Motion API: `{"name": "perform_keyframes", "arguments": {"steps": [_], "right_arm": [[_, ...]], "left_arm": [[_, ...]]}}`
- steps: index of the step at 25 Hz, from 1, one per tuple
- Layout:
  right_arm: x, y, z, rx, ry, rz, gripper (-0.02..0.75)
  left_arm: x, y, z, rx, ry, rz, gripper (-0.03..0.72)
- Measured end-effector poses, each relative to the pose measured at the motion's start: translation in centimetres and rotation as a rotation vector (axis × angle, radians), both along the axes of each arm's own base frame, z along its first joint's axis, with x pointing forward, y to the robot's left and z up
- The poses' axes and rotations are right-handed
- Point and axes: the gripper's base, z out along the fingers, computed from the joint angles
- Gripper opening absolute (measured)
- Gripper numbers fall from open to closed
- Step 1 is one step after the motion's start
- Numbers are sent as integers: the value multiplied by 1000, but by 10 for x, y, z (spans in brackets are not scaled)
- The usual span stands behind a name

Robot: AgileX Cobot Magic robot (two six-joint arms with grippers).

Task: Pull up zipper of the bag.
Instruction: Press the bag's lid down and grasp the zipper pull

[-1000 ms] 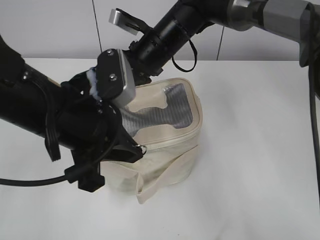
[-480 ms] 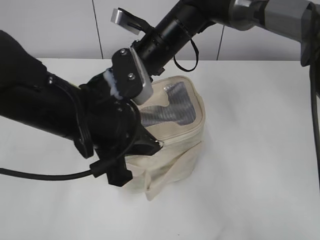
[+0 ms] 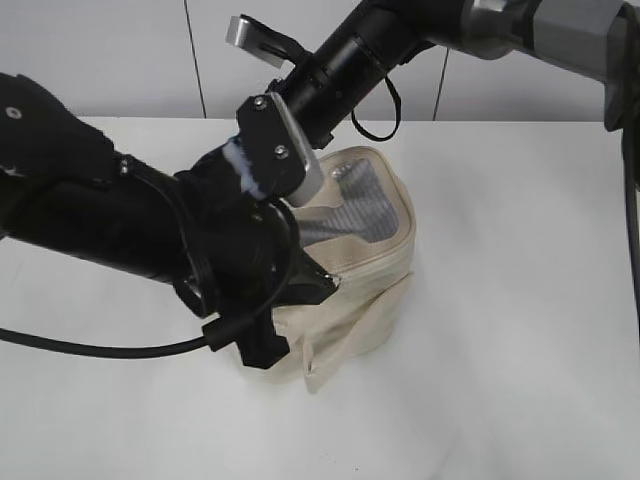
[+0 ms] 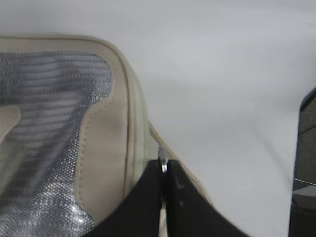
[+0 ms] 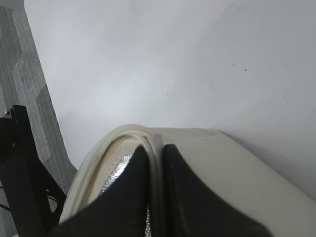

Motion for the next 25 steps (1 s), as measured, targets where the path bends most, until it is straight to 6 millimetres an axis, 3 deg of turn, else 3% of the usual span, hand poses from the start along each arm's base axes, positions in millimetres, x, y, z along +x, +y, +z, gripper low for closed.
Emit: {"name": "perform_keyframes", "arguments": {"steps": [6, 14, 19, 25], "right_arm": [[2, 1, 1, 7, 17, -48, 55], [10, 3, 2, 29, -1, -144, 55], [10, 4, 2, 34, 3, -154, 55], [4, 4, 2, 22, 31, -105, 54]], "left_arm": [[4, 34, 0, 176, 140, 71, -8], [25, 88, 22, 192, 150, 253, -8], [20, 80, 24, 171, 150, 231, -8], [-4, 29, 27, 36, 45, 46, -8]]}}
